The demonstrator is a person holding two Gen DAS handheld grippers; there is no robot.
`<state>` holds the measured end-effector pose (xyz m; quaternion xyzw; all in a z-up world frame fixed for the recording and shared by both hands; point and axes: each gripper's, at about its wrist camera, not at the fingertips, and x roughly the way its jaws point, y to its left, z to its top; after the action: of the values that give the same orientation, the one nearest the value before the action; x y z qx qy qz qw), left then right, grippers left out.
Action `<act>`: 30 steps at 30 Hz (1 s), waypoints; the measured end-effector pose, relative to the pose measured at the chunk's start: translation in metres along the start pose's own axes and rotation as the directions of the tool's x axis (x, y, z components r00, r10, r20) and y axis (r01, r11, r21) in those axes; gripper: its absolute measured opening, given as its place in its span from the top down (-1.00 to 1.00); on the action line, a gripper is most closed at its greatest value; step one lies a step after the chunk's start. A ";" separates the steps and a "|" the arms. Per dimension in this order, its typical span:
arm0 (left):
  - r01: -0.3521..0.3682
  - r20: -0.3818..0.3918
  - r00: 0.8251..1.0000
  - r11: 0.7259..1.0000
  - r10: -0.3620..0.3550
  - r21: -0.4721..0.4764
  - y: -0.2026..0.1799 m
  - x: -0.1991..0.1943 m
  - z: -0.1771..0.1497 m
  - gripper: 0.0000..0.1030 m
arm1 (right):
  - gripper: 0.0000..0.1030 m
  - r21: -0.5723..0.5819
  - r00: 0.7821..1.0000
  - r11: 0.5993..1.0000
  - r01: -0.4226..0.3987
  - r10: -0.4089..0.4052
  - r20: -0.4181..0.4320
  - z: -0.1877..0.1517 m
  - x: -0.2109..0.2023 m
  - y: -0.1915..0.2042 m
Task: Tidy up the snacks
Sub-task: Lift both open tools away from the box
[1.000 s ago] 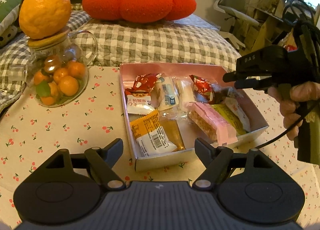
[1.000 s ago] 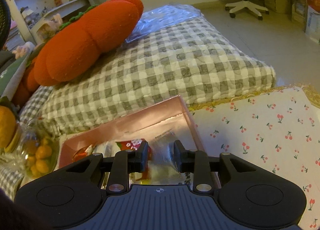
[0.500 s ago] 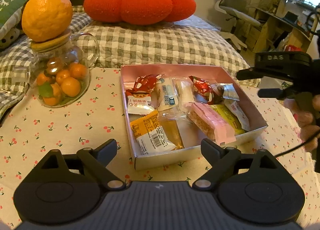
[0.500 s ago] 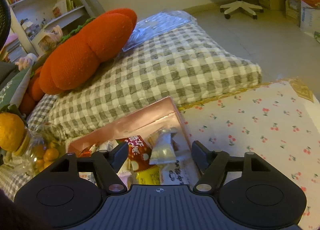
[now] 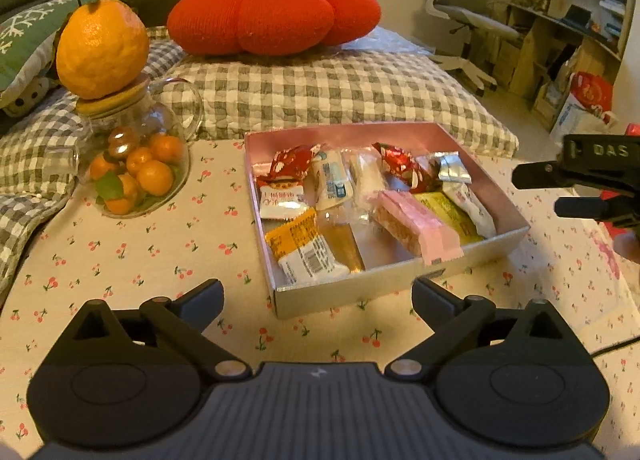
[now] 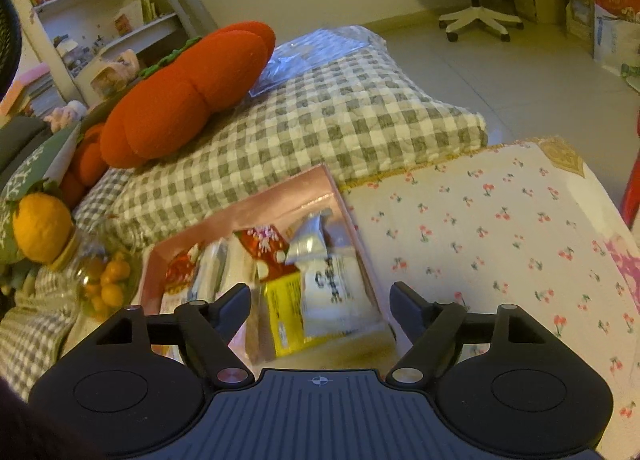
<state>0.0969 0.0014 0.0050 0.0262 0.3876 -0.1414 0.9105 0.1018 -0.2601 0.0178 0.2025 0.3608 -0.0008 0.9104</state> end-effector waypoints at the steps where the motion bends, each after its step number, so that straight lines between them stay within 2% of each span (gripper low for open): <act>1: -0.003 -0.004 1.000 1.000 0.003 -0.003 0.000 0.000 -0.001 -0.96 | -0.54 -0.002 1.000 1.000 -0.001 0.001 0.002 -0.004 -0.004 0.000; 10: -0.036 -0.011 0.999 0.999 0.036 -0.006 -0.011 -0.017 -0.010 -0.99 | -0.55 -0.036 1.000 0.999 0.018 -0.018 0.024 -0.041 -0.041 0.005; 12: -0.055 -0.010 0.998 0.998 0.056 0.012 -0.016 -0.023 -0.011 -0.99 | -0.68 -0.051 0.999 0.999 0.014 -0.012 0.033 -0.050 -0.049 0.008; 15: -0.078 -0.014 0.997 0.997 0.078 0.015 -0.020 -0.031 -0.013 -0.99 | -0.72 -0.084 0.999 0.996 0.026 -0.023 0.032 -0.062 -0.059 0.013; 20: -0.112 -0.026 0.993 0.994 0.113 0.009 -0.024 -0.044 -0.019 -0.99 | -0.72 -0.113 0.997 0.991 0.069 -0.067 0.024 -0.071 -0.072 0.019; 24: -0.126 -0.043 0.991 0.992 0.125 -0.018 -0.023 -0.049 -0.023 -0.99 | -0.72 -0.113 0.999 0.993 0.044 -0.042 0.019 -0.076 -0.081 0.019; 30: -0.141 -0.030 0.990 0.989 0.140 -0.035 -0.026 -0.056 -0.026 -0.99 | -0.79 -0.159 0.998 0.986 0.056 -0.055 0.006 -0.084 -0.081 0.025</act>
<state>0.0341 -0.0060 0.0283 0.0385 0.3999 -0.0693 0.9131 -0.0093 -0.2182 0.0251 0.1190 0.3644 0.0024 0.9236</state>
